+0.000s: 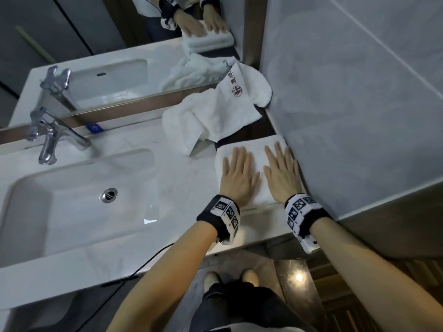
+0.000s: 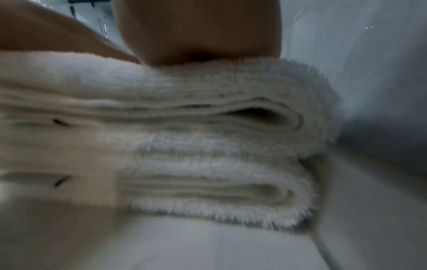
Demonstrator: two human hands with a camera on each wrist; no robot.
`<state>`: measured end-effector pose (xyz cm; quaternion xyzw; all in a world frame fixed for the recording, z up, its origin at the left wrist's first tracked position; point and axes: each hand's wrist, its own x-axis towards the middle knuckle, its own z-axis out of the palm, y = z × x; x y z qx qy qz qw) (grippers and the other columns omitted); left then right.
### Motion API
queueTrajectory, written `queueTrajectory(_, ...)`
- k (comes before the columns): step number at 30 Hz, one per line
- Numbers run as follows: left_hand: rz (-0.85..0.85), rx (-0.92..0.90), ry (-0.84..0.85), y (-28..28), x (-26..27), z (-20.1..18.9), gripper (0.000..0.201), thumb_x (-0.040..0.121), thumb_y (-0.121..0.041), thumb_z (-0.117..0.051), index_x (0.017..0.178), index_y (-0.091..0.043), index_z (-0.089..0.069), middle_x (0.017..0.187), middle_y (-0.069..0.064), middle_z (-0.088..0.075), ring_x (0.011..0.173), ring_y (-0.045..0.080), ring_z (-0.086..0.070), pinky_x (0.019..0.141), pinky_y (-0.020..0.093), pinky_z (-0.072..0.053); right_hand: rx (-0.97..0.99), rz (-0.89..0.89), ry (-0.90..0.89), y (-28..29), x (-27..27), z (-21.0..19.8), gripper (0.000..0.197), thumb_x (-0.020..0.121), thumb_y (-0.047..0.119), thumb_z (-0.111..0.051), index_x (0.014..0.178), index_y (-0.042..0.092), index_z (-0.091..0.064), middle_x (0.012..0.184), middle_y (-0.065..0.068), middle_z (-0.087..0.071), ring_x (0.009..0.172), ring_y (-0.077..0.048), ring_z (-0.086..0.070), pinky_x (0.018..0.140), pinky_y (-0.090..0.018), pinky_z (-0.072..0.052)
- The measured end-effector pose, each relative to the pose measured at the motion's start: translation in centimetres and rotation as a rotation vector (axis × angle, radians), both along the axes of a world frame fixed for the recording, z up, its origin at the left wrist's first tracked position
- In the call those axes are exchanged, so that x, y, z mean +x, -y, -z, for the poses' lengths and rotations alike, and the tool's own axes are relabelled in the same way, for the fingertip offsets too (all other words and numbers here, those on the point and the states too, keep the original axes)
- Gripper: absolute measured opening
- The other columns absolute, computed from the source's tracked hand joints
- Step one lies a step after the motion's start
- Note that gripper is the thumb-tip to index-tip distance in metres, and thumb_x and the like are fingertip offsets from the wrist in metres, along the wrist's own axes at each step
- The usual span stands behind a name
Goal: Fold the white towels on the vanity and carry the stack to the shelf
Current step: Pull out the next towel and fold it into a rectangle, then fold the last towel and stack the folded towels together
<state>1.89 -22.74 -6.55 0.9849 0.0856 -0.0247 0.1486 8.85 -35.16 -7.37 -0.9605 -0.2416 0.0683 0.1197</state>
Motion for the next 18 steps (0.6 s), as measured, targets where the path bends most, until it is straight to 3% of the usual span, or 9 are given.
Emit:
queueTrajectory(3,-0.021,0.044,-0.043,-0.8,-0.6,1.9,0.066,0.1,-0.046,-0.021,0.15,-0.012,0.005,0.159,0.009,0.013,0.147,0.028,0.015,0.12,0.046,0.009,-0.034,0.01,0.009,-0.1,-0.4,0.9,0.06,0.1,0.038,-0.024,0.151,0.023,0.005,0.161,-0.004,0.009,0.148,-0.026,0.005,0.119,-0.048,-0.009)
queueTrajectory(8,-0.173,-0.078,-0.038,-0.7,-0.7,2.9,0.07,0.096,-0.054,-0.022,0.151,-0.019,0.005,0.159,0.002,0.019,0.143,0.032,0.027,0.114,0.054,0.009,-0.084,-0.017,0.019,-0.8,0.1,1.5,0.062,0.099,0.043,-0.02,0.15,0.023,0.008,0.16,-0.003,0.011,0.148,-0.026,0.007,0.118,-0.048,-0.004)
queueTrajectory(11,-0.175,-0.021,-0.117,-0.6,0.1,3.2,0.071,0.096,-0.053,-0.013,0.149,-0.012,0.011,0.158,0.009,0.022,0.144,0.039,0.02,0.117,0.058,0.003,-0.106,-0.023,0.039,-0.7,0.6,1.5,0.062,0.099,0.044,-0.019,0.149,0.025,0.01,0.16,-0.002,0.012,0.148,-0.025,0.008,0.118,-0.048,-0.003)
queueTrajectory(13,-0.15,-0.002,-0.157,-0.8,0.4,3.1,0.071,0.097,-0.051,-0.009,0.148,-0.008,0.015,0.157,0.012,0.024,0.145,0.04,0.016,0.118,0.057,0.005,-0.125,-0.021,0.012,-0.8,0.6,1.2,0.062,0.099,0.044,-0.019,0.149,0.025,0.011,0.16,-0.002,0.014,0.148,-0.025,0.009,0.118,-0.049,-0.003)
queueTrajectory(16,-0.149,-0.146,-0.121,-1.5,0.1,2.3,0.067,0.097,-0.051,-0.016,0.15,-0.018,0.01,0.158,0.002,0.024,0.143,0.036,0.024,0.116,0.054,0.01,-0.145,0.001,-0.092,-1.6,0.8,0.3,0.062,0.099,0.043,-0.024,0.15,0.025,0.007,0.16,-0.002,0.014,0.148,-0.026,0.01,0.116,-0.055,-0.003)
queueTrajectory(18,-0.192,-0.196,-0.063,-2.9,0.2,1.3,0.063,0.098,-0.048,-0.021,0.151,-0.023,0.004,0.158,-0.005,0.021,0.143,0.031,0.026,0.115,0.052,0.011,-0.118,0.041,-0.15,-2.7,1.4,-1.1,0.062,0.097,0.037,-0.034,0.151,0.021,-0.007,0.161,-0.005,0.003,0.148,-0.029,0.001,0.114,-0.058,-0.008)
